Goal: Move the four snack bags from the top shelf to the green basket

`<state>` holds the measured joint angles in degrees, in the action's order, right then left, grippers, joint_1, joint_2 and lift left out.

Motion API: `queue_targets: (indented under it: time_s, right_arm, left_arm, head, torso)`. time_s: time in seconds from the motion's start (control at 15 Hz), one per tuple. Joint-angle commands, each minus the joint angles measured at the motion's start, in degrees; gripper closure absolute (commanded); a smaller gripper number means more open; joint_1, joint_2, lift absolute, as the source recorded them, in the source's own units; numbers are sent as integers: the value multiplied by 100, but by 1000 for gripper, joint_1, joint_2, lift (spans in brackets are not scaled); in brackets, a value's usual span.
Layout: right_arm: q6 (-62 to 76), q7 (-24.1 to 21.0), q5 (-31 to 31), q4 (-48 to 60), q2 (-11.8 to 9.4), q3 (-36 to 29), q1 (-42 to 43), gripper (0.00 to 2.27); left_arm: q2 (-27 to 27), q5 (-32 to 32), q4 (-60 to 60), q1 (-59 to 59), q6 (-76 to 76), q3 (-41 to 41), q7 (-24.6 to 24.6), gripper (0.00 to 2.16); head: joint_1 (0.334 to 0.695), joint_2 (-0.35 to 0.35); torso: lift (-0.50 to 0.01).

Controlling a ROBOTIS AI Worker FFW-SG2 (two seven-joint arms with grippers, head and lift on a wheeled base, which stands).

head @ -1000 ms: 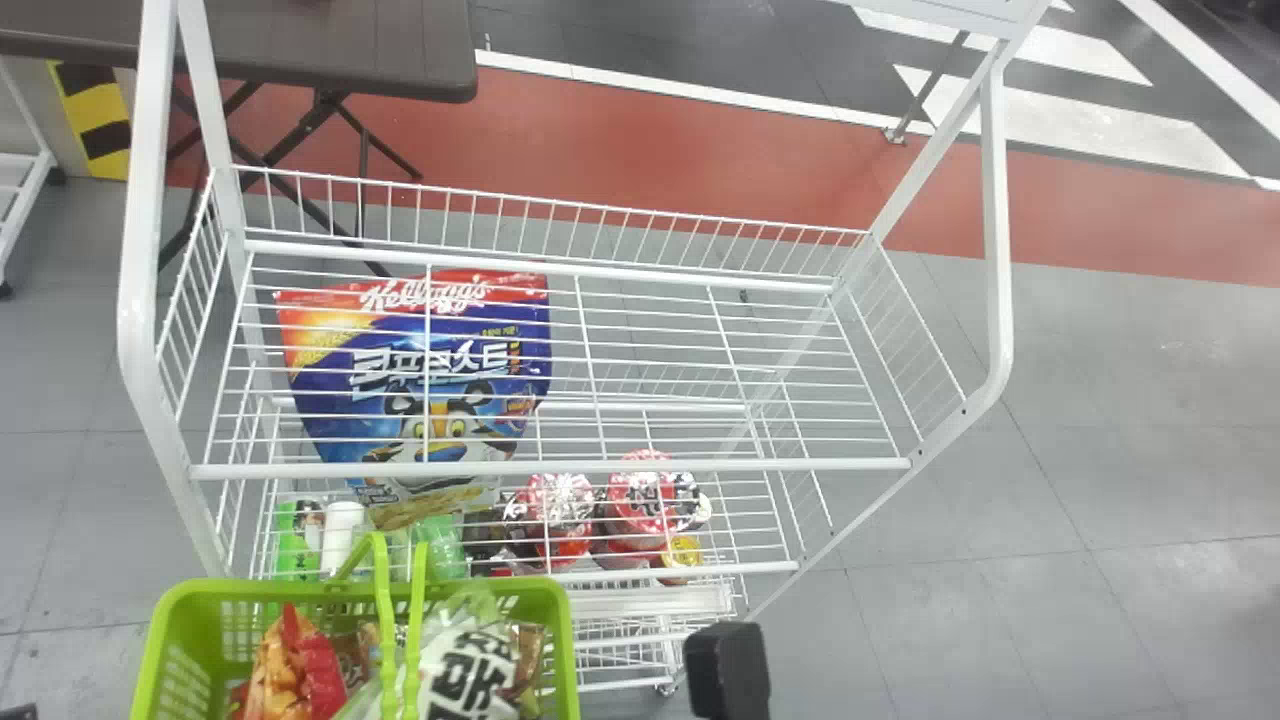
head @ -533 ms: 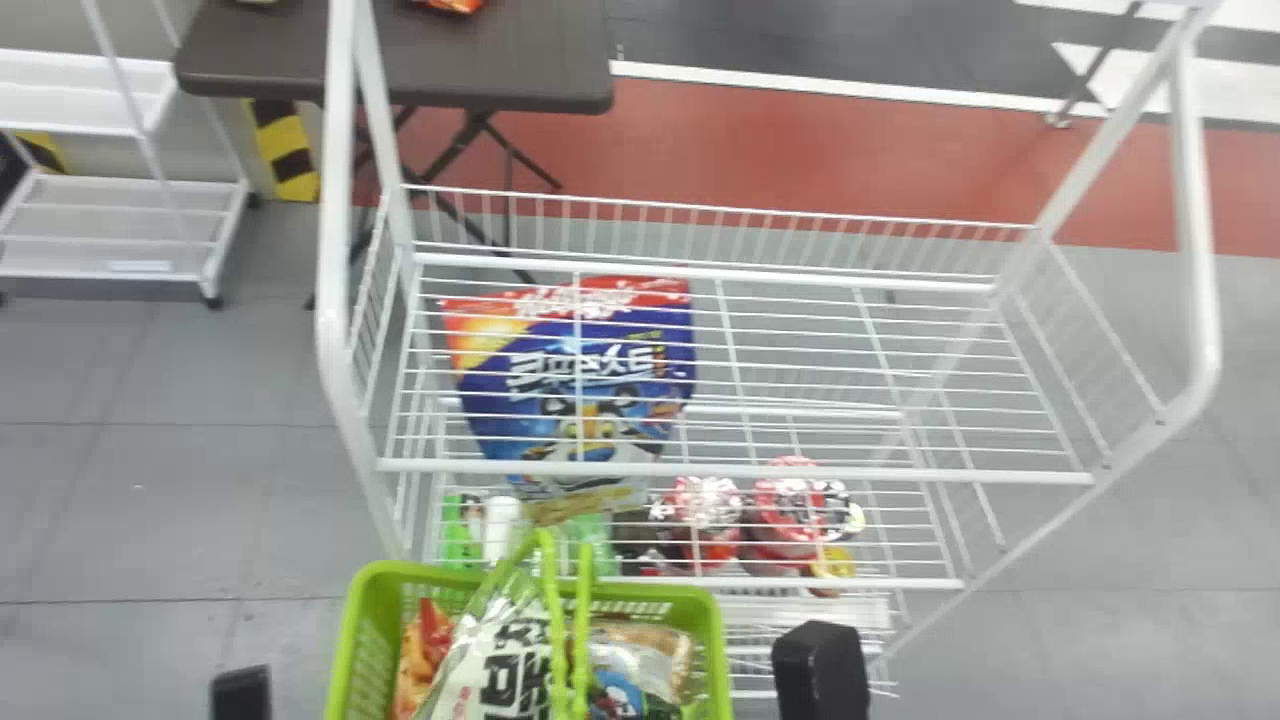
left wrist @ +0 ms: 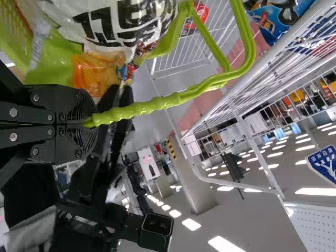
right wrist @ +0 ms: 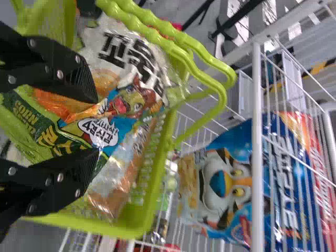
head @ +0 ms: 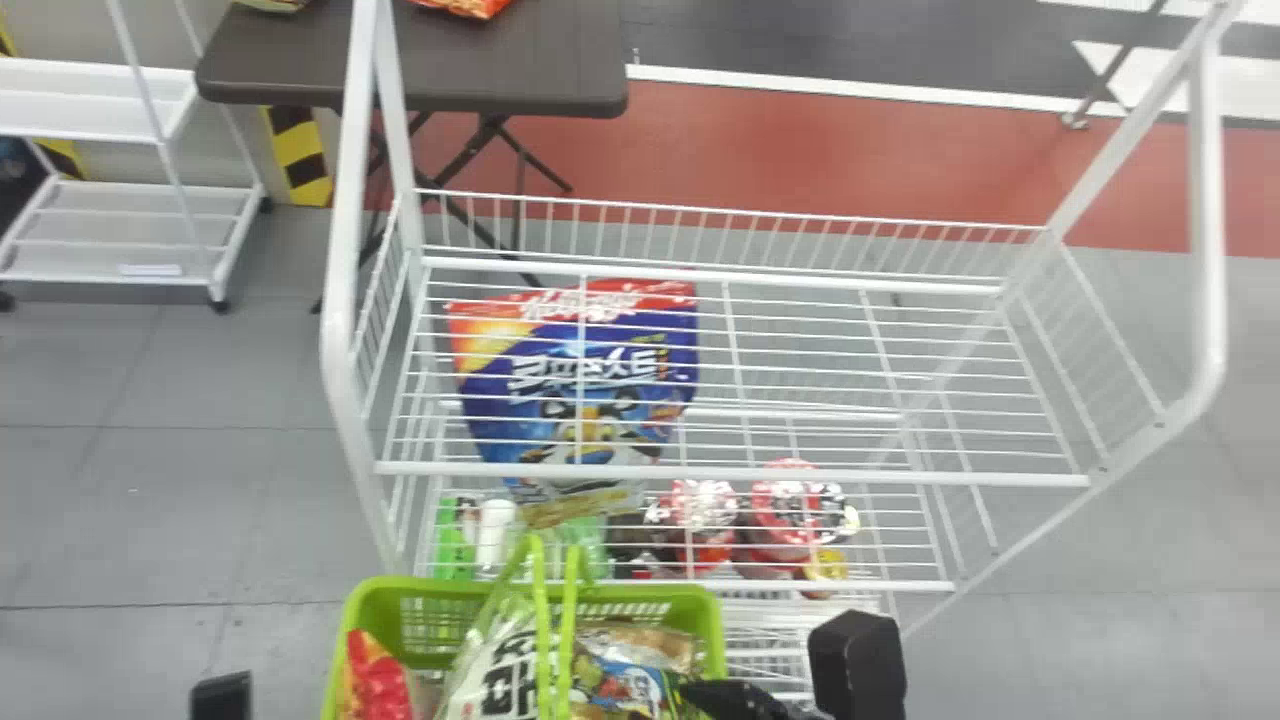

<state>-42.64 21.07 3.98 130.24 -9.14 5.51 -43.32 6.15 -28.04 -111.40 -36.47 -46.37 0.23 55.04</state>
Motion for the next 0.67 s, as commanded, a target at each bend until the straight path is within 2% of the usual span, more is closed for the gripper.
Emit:
queue_targets:
  time_s: [0.0,0.13,0.33,0.47,0.6]
  right_arm:
    - [892,-68,77,-16,44,-252,-80,56]
    - [2369,-314,77,-131,70,-357,-220,53]
    - [5322,-999,147,-641,158,-366,-440,49]
    - [6377,-1281,516,-974,334,-366,-466,49]
    - [6728,-1395,683,-1326,483,-401,-458,49]
  left_arm:
    - [9,0,-4,0,0,4,7,1686]
    - [9,0,-4,-9,0,21,16,1686]
    - [0,0,-4,0,18,4,7,1686]
    - [0,0,5,9,18,-14,-19,1686]
    - [0,0,5,9,18,-23,-28,1686]
  head:
    - [695,-224]
    - [695,-256]
    - [695,-279]
    - [695,-301]
    - [695,-350]
  torso:
    - [0]
    - [0]
    - [0]
    - [0]
    - [0]
